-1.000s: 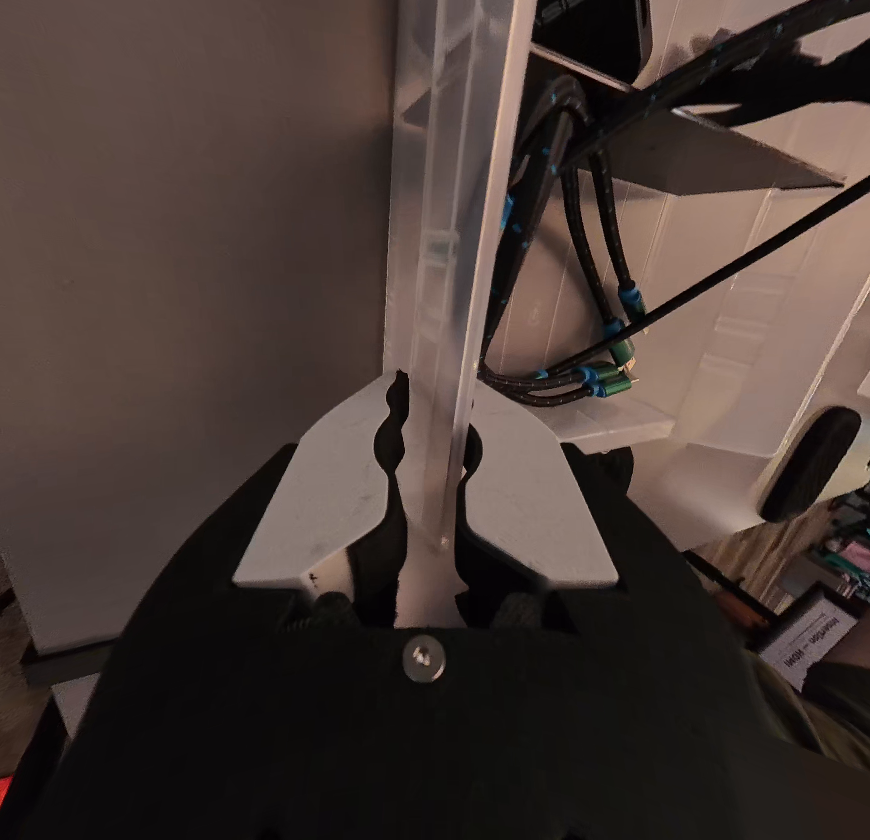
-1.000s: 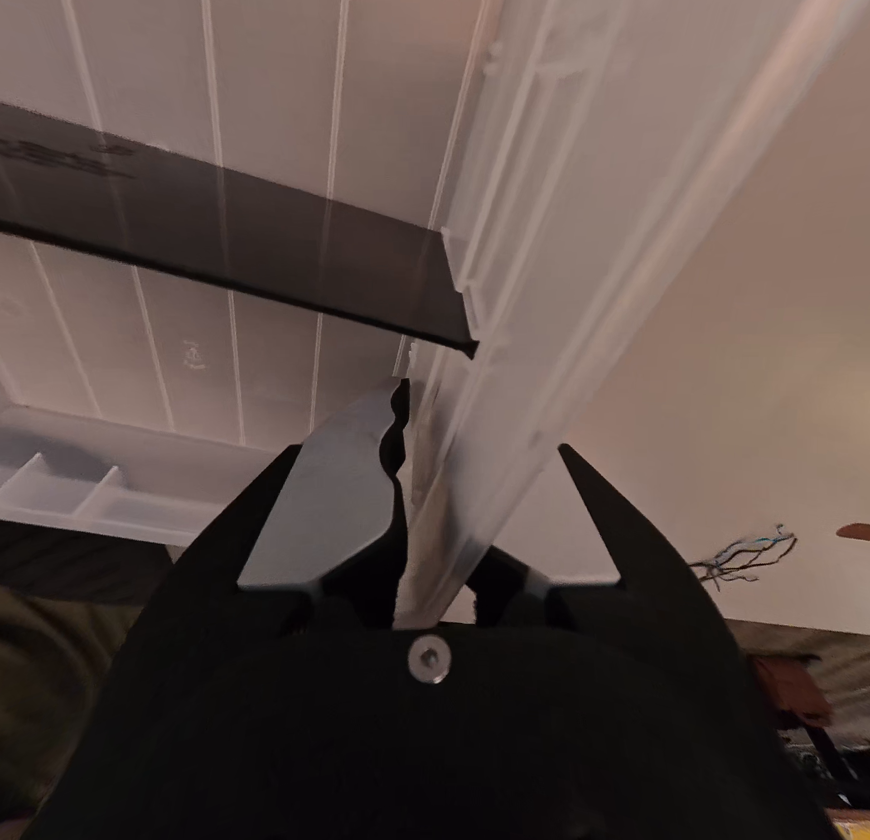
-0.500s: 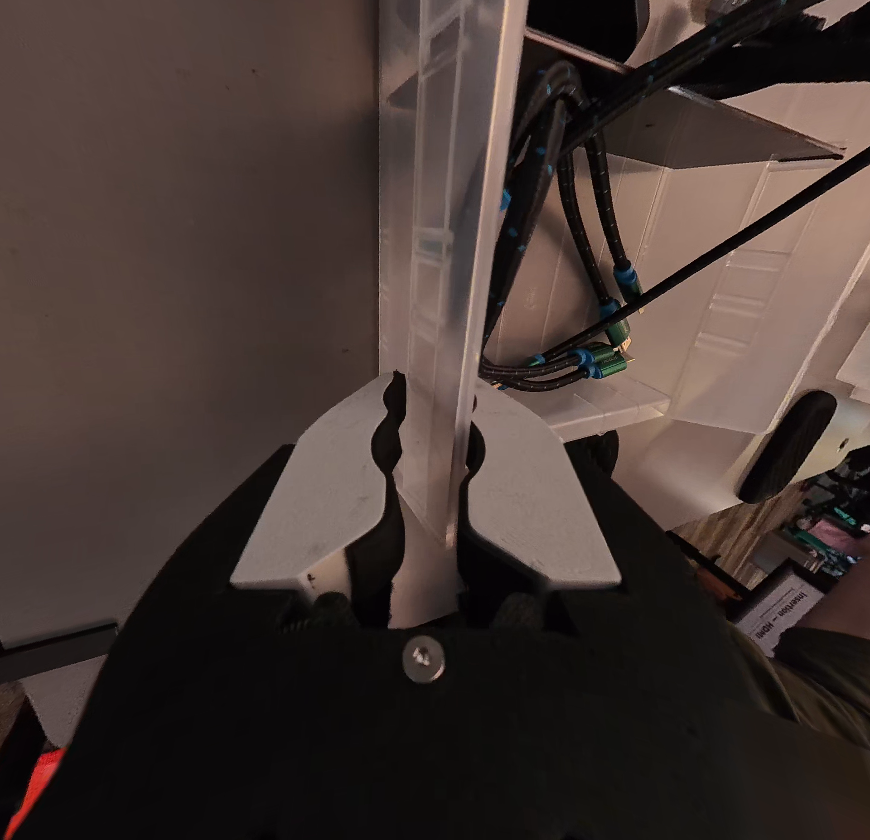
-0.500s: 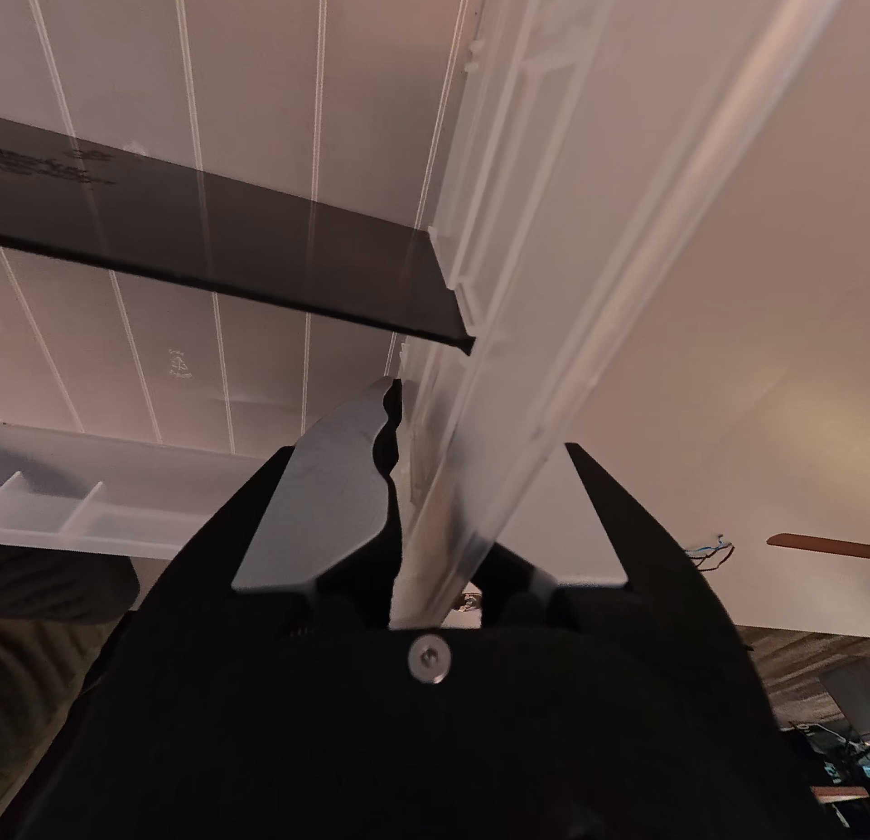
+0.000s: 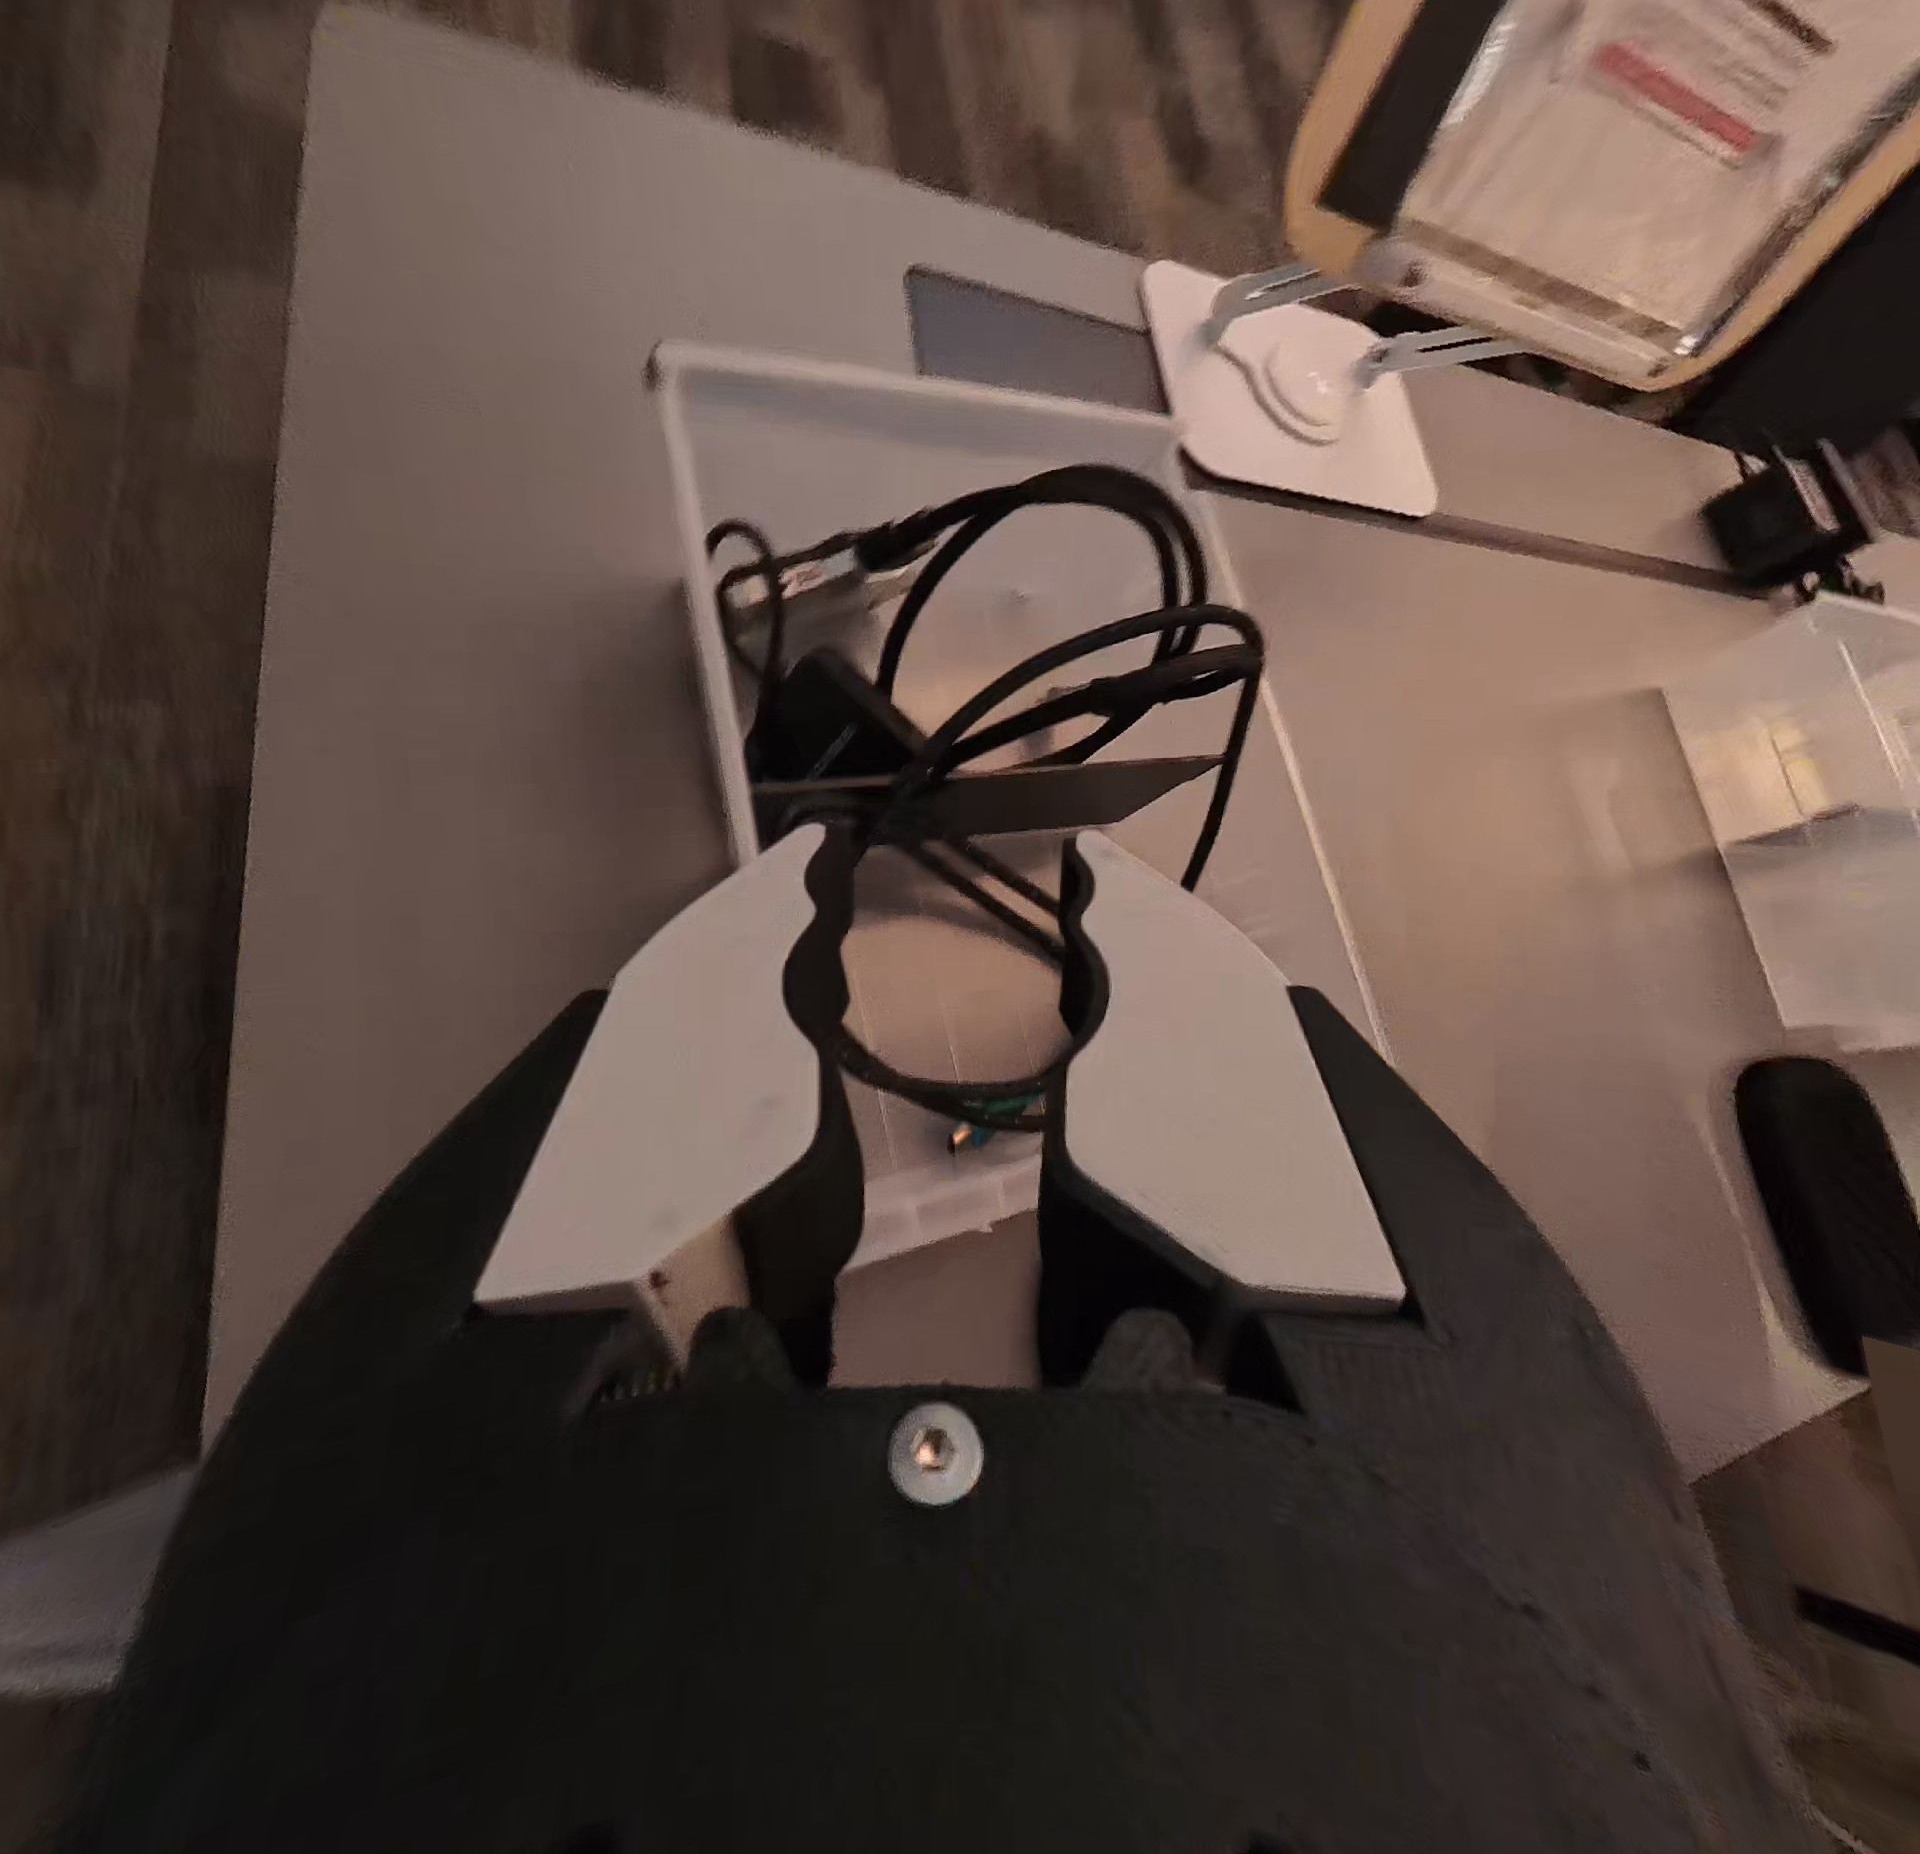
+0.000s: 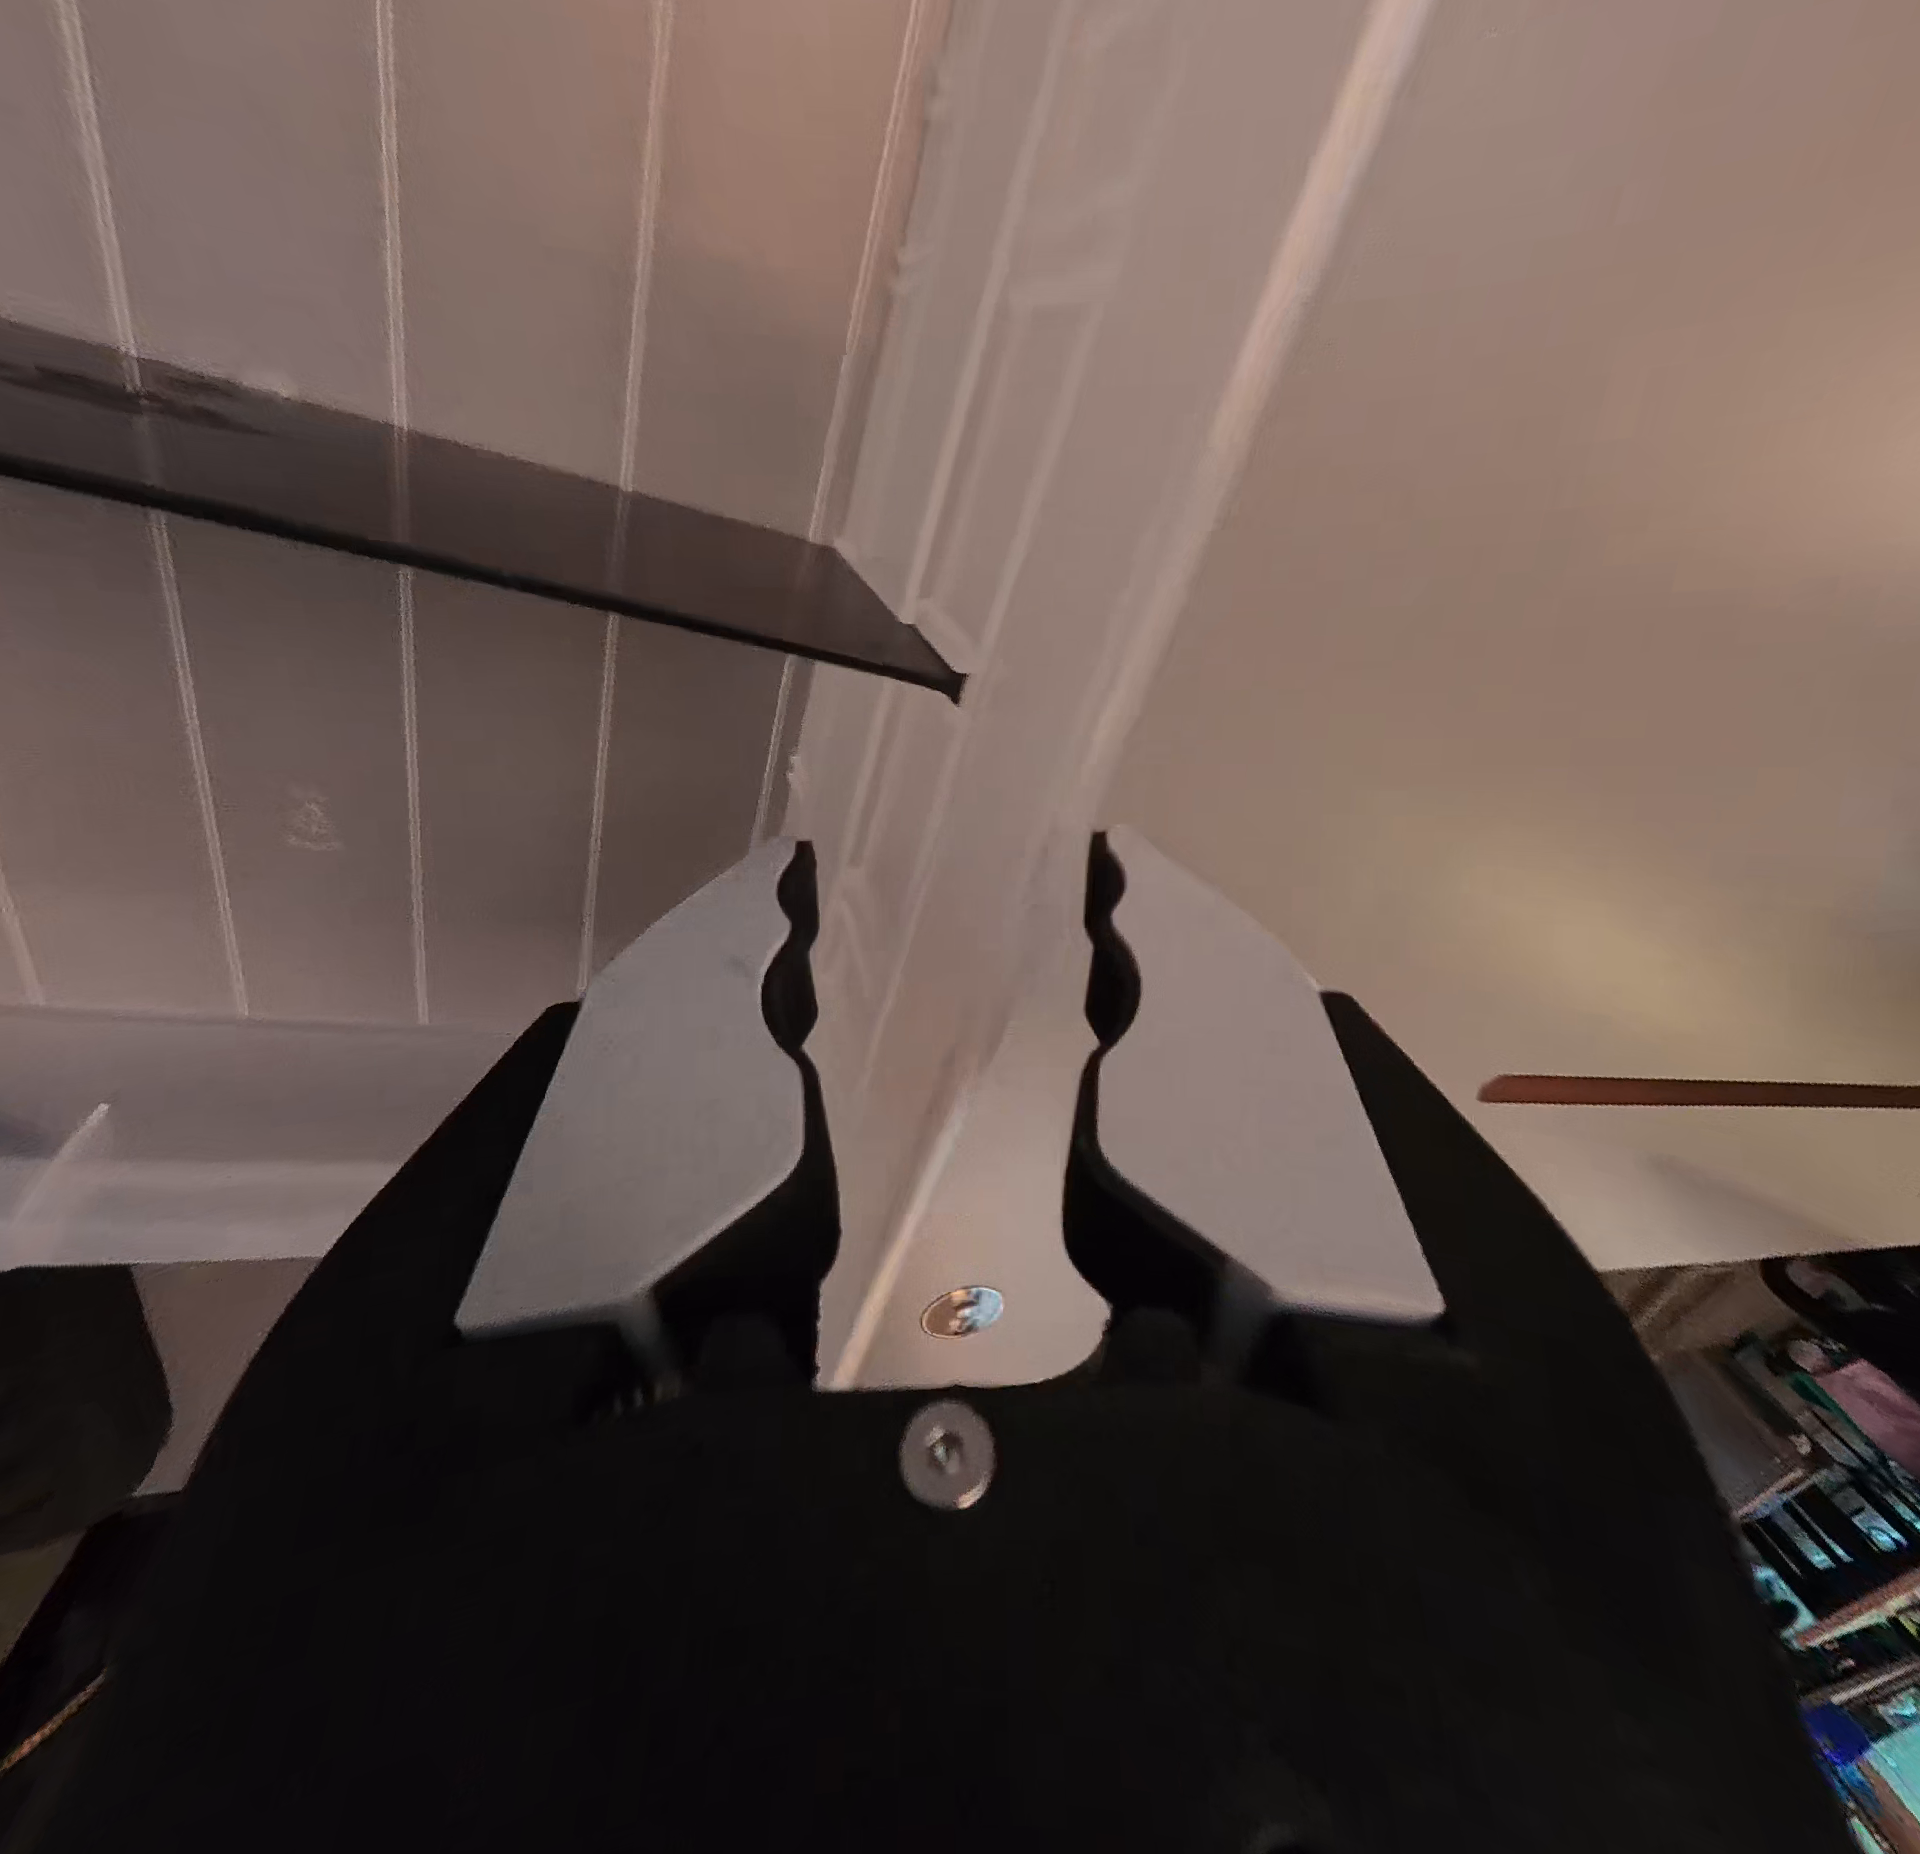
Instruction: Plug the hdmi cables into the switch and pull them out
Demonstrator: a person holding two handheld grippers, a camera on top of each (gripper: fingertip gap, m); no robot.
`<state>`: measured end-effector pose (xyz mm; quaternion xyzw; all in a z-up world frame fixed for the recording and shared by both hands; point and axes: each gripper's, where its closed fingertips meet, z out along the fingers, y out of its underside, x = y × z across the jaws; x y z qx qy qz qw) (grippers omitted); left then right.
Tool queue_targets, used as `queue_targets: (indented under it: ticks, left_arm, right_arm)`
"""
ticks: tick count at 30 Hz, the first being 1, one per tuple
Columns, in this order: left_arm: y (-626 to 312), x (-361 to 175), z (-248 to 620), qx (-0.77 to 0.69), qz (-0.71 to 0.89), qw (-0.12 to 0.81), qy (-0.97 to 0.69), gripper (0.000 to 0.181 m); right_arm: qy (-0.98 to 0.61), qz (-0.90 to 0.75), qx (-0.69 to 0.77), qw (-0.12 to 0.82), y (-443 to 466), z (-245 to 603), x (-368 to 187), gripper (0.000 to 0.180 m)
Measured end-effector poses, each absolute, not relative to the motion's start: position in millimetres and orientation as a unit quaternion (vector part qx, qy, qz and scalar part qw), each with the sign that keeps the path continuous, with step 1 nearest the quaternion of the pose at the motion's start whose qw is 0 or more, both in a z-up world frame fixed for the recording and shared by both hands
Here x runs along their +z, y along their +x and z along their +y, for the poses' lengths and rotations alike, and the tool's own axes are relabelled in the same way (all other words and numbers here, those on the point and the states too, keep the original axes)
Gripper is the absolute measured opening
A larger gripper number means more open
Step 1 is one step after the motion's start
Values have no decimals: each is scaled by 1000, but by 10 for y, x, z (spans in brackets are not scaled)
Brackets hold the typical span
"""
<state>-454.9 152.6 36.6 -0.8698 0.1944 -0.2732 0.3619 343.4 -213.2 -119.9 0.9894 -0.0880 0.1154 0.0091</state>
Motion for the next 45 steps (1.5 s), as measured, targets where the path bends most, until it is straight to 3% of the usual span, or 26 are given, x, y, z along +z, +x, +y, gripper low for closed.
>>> queue_targets:
  ticks: [4, 8, 11, 14, 20, 24, 28, 33, 36, 39, 45]
  left_arm:
    - [-4466, 441, 1612, -198, 264, 415, -848, 49]
    - [-4457, 483, 1695, -104, 311, 468, -820, 58]
    - [-4408, 306, 1686, -60, 349, 443, -824, 66]
    - [-4314, 84, 1759, -35, 382, 408, -829, 71]
    - [-4074, -317, 1892, 5, 453, 356, -817, 57]
    - [-4096, -465, 1950, 21, 454, 330, -827, 39]
    - [-3958, -533, 1940, -43, 461, 328, -823, 42]
    - [-3976, -844, 2009, 23, 489, 277, -827, 47]
    - [-4015, -884, 2035, 37, 483, 269, -833, 38]
    - [-4085, -838, 1951, 36, 488, 264, -831, 9]
    - [-4149, -694, 1870, 53, 489, 266, -829, 6]
  right_arm:
    - [983, -80, 159, -52, 3450, -1969, -826, 48]
    - [946, -37, 213, -243, 3216, -1442, -82, 43]
    - [865, 20, 242, -440, 2776, -1008, 676, 41]
    - [750, 74, 252, -608, 2185, -785, 1302, 71]
    - [596, 145, 222, -758, 974, -720, 1993, 56]
    - [529, 198, 172, -807, 293, -820, 2317, 49]
    - [522, 232, 144, -808, -32, -835, 2330, 50]
    - [533, 273, 106, -794, -220, -747, 2106, 48]
    - [548, 288, 135, -774, -178, -668, 1960, 48]
    - [562, 292, 124, -764, -162, -617, 1870, 48]
    - [556, 292, 113, -770, -154, -653, 1883, 48]
